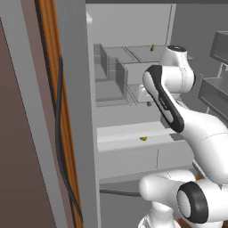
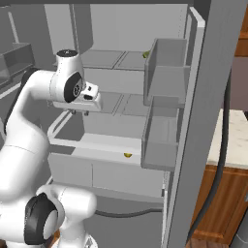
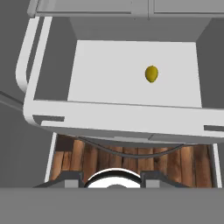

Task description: Fully open the fridge drawer.

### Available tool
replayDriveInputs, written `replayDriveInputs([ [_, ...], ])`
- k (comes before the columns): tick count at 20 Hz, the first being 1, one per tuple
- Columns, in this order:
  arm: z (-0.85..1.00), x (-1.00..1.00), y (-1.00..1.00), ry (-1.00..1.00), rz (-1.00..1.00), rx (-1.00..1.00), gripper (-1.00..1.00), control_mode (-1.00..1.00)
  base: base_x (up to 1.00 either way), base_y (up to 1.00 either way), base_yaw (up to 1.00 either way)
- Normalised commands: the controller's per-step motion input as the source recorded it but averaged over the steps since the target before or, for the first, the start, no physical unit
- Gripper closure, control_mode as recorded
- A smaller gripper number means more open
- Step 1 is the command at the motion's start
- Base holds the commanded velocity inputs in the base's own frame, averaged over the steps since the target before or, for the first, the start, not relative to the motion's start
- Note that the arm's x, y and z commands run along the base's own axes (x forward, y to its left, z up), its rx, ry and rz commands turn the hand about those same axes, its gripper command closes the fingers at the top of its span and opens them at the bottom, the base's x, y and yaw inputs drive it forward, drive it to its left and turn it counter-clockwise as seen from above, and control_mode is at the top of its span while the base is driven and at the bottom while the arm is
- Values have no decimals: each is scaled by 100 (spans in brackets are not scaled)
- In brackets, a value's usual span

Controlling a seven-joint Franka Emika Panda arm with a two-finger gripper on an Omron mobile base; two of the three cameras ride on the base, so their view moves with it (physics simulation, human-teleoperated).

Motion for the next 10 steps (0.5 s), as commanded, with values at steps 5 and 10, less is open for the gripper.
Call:
replayDriveInputs([
  [5, -5, -5, 0, -1, 0, 0, -100, -100, 0, 0, 0],
  [10, -13, -26, 0, 0, 0, 0, -100, -100, 0, 0, 0],
])
